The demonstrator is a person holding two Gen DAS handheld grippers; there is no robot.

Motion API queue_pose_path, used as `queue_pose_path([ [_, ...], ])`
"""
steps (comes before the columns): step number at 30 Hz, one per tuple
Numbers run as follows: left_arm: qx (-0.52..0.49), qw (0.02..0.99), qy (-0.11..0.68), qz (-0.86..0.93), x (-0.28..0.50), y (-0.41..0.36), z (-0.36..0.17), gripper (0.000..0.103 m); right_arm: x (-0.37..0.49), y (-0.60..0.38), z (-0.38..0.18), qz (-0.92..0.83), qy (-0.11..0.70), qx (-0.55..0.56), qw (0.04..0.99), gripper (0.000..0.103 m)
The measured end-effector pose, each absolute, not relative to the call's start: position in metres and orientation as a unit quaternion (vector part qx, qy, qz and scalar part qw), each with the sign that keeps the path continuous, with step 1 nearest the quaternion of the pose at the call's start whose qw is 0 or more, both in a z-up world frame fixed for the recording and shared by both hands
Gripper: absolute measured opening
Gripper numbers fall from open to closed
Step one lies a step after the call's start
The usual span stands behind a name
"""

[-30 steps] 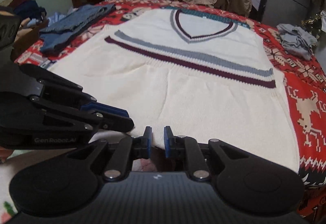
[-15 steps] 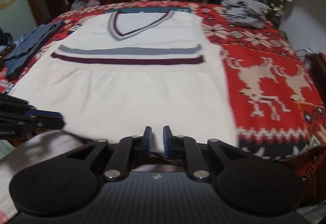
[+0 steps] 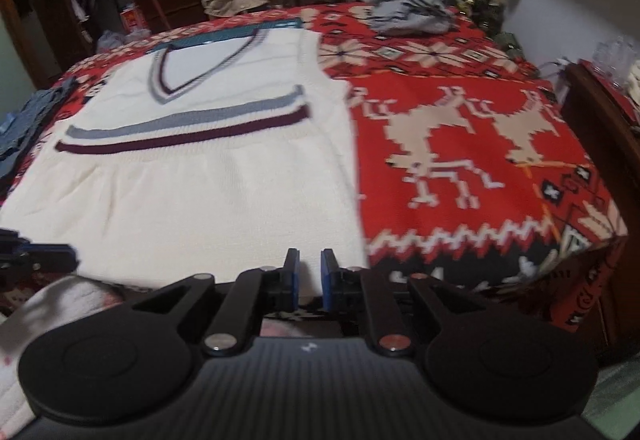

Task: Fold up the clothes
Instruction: 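Press the folded edge of the sweater flat with both grippers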

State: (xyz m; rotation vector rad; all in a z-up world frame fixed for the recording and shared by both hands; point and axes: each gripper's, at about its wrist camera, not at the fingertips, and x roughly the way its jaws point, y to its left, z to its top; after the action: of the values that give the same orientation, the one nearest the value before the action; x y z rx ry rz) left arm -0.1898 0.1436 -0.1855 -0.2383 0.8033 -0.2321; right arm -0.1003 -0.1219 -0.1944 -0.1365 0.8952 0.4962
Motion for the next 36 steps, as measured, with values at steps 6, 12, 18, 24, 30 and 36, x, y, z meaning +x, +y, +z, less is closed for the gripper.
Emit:
queue_pose_path([
  [6, -0.168, 0.908, 0.376, -0.079, -0.193, 0.175, -0.187, 0.006, -0.112, -0.088, -0.191, 0.28, 0.424, -0.087, 0.857, 0.012],
  [12, -0.221, 0.904, 0.363, -0.055, -0.22, 0.215, -0.194, 0.004, -0.109, -0.086, -0.194, 0.287, 0.43, -0.072, 0.853, 0.011],
  [18, -0.246, 0.901, 0.356, -0.006, -0.246, 0.251, -0.192, 0.004, -0.104, -0.095, -0.197, 0.281, 0.433, -0.061, 0.855, 0.01],
  [24, -0.278, 0.892, 0.352, 0.058, -0.268, 0.292, -0.191, 0.004, -0.104, -0.098, -0.197, 0.278, 0.433, -0.06, 0.855, 0.01],
  [30, -0.307, 0.887, 0.338, 0.073, -0.281, 0.31, -0.185, 0.002, -0.101, -0.102, -0.197, 0.273, 0.436, -0.052, 0.856, 0.01],
  [36, -0.317, 0.891, 0.325, 0.009, -0.261, 0.288, -0.174, 0.005, -0.1, -0.099, -0.193, 0.286, 0.444, -0.029, 0.849, 0.013],
])
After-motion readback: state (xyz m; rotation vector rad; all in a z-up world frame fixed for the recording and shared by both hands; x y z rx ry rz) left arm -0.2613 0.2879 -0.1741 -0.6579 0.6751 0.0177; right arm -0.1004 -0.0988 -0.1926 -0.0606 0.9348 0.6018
